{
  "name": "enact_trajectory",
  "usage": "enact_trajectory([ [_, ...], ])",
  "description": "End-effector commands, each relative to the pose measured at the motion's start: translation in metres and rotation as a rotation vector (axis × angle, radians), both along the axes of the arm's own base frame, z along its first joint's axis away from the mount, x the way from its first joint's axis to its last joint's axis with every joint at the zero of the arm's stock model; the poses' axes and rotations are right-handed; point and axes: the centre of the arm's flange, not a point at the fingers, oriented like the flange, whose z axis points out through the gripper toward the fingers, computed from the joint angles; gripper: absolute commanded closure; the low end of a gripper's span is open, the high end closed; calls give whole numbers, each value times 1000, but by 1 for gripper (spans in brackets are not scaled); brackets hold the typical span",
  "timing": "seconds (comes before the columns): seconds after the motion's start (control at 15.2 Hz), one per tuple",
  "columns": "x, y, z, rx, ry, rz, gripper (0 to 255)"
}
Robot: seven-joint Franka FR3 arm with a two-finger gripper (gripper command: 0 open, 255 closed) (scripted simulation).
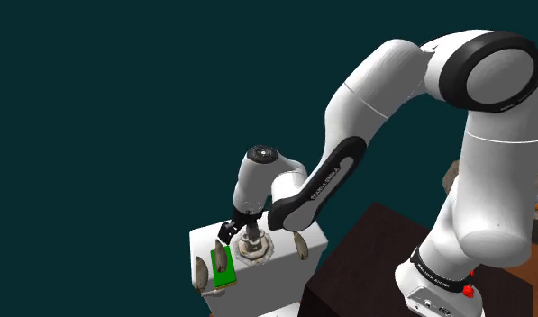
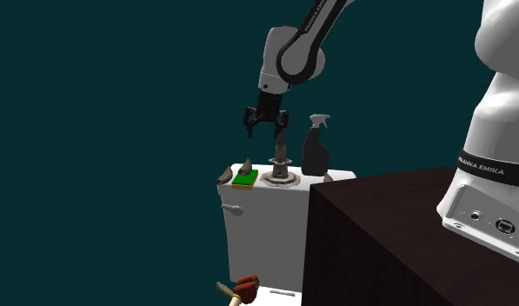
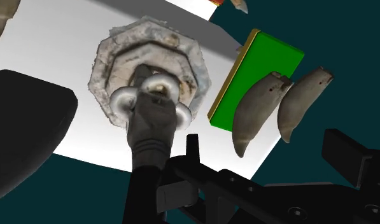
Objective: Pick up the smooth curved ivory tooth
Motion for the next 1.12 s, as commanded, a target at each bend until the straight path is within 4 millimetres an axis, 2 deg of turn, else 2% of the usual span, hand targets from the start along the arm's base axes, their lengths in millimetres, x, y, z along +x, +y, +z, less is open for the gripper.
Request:
enact_trajectory([
  [0.0,11,16,-17,-1,-18,0,0],
  [0.79,81,112,-113,-5,-110,-1,0],
  [1.06,81,112,-134,-5,-110,-1,0],
])
